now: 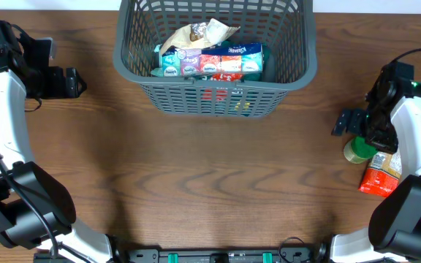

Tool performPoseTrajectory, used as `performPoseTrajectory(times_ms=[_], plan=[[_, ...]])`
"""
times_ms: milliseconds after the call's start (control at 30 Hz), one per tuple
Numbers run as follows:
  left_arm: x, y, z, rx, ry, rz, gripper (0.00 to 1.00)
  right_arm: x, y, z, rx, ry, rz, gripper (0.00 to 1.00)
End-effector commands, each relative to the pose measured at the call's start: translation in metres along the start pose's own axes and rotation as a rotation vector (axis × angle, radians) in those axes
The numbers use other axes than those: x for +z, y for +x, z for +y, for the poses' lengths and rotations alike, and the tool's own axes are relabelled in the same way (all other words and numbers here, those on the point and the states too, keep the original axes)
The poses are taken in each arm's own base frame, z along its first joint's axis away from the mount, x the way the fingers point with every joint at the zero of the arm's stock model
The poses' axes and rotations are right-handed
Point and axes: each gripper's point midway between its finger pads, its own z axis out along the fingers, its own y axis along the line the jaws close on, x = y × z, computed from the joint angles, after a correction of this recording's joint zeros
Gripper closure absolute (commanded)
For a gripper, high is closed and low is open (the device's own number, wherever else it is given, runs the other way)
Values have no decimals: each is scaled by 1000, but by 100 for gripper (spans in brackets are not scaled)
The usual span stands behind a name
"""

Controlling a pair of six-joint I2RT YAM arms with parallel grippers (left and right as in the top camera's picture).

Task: Pack container
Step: 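Move the right gripper down onto the green-lidded Knorr jar and grasp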

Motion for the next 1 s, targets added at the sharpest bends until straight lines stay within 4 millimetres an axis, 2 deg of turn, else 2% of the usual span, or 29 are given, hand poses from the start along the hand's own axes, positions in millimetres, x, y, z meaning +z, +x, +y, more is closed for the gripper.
performPoseTrajectory(times_ms=[0,567,967], plan=[[-4,0,-3,15,9,-6,2,0,0,-7,10,11,-3,1],[-4,4,-5,13,15,10,1,5,-2,-51,153,27,-2,1],[-4,6,-5,12,16,16,1,45,6,-48,152,23,-13,1]])
